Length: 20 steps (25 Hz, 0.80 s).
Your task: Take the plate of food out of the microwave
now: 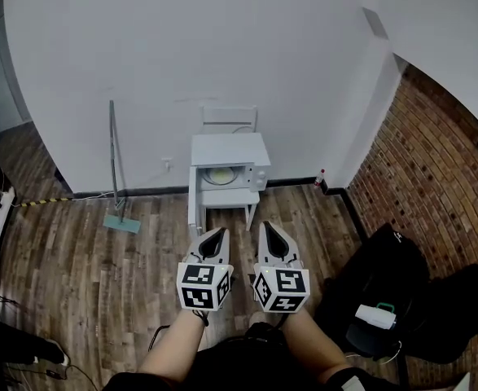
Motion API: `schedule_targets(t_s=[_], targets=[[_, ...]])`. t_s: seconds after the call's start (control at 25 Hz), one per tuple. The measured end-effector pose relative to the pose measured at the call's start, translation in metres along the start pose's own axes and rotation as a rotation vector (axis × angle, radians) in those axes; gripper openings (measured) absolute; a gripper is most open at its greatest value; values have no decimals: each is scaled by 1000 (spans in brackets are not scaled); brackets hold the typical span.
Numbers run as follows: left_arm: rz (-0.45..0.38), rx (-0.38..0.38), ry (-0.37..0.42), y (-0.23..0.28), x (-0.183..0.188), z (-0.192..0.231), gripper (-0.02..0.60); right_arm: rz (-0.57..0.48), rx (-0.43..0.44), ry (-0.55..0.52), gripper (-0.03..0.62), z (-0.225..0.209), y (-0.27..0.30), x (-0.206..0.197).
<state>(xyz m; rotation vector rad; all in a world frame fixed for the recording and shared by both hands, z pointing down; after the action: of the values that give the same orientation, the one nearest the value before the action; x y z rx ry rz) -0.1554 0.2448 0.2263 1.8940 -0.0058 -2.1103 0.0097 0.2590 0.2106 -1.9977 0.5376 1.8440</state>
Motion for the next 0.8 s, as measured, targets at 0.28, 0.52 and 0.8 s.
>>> schedule_targets(t_s=[0.28,0.52,0.8], targets=[[29,15,22,54,1,0,-4,6,20,37,12,-40,37,-11],[32,40,40,125,18,-8,-3,17,44,51,12,-102,92,-7],[46,84,18,205,32,-21,-3,33,94,64,12,-170,150,-3]])
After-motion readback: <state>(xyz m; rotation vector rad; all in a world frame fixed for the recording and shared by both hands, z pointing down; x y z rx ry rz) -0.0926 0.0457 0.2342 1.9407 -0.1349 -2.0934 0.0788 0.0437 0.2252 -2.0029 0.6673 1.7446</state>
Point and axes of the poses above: the fingertips, and each gripper's own axes: y forward along the fingers, z to its left, x out of its top, the point moved 10 cm from there along -y, backward along the fingers, and after that the axes turned 15 degrees about x, right-handed, at the moved point
